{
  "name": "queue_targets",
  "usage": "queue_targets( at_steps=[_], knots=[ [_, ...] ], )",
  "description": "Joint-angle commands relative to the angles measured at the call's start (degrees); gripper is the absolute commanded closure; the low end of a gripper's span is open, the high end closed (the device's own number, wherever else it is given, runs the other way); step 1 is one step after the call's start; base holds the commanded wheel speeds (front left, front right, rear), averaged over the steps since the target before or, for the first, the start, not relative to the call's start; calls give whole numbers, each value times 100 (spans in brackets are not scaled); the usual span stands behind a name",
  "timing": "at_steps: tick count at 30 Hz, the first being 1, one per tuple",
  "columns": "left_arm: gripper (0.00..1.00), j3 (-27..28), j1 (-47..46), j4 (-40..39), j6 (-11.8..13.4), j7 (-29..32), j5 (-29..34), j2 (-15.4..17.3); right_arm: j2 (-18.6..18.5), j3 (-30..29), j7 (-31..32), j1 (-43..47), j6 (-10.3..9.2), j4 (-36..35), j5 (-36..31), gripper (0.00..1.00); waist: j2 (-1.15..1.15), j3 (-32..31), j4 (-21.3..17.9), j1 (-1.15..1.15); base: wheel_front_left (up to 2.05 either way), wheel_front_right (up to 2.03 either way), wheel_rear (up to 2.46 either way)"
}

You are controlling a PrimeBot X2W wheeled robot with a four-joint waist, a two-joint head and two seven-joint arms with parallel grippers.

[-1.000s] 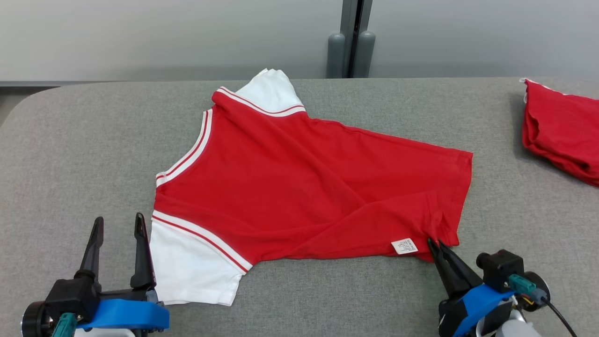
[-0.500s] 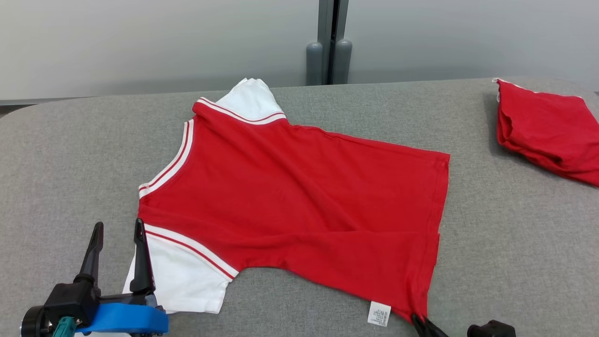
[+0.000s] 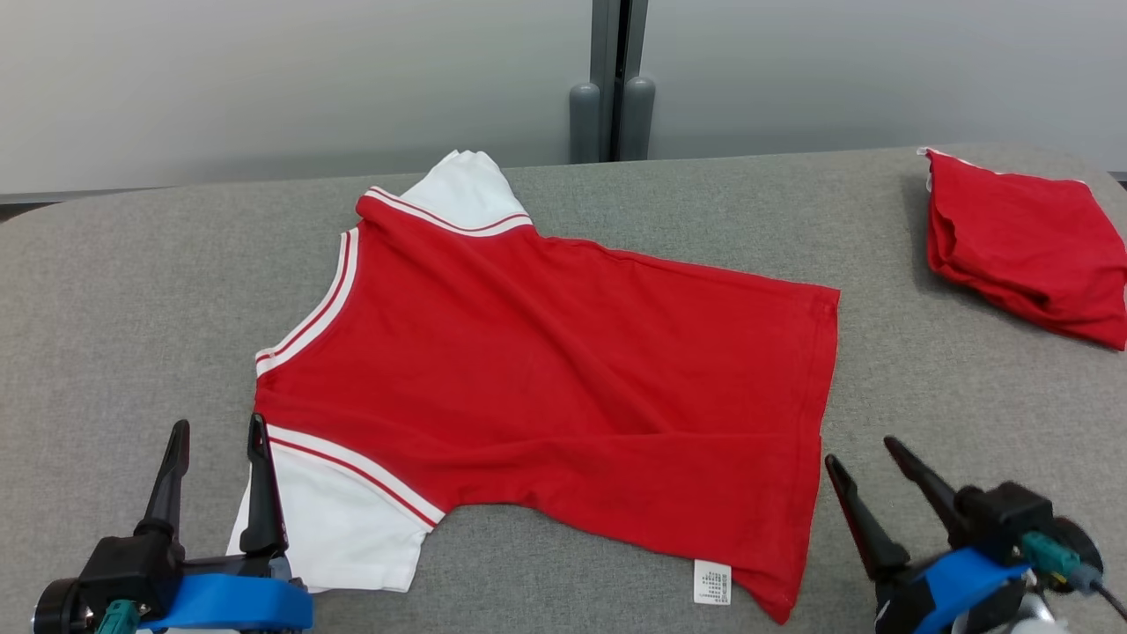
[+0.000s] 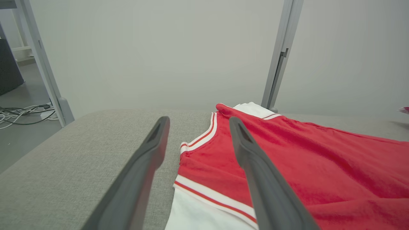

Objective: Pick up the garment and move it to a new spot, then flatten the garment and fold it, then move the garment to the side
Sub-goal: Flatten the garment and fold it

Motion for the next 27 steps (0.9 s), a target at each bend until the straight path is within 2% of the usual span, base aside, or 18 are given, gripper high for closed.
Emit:
queue_targets(
  at_steps=[1, 9, 17, 27],
  knots=[
    [0, 1, -78, -23, -8, -14, 26, 31, -63, -51, 82, -228, 1, 101, -175, 0, 0, 31, 11, 0, 0, 0, 0],
    [0, -47, -301, -59, -8, -14, -7, 59, 99, -352, 331, -1802, 1, 1059, -755, 0, 0, 296, 147, 0, 0, 0, 0],
    [0, -91, -567, -48, -8, -14, -66, 61, 204, -601, 231, -3059, 1, 2617, -1106, 0, 0, 699, 348, 0, 0, 0, 0],
    [0, -166, -824, -36, -8, -14, -110, 37, 240, -867, -26, -4046, 1, 4464, -1453, 0, 0, 1047, 568, 0, 0, 0, 0]
  ],
)
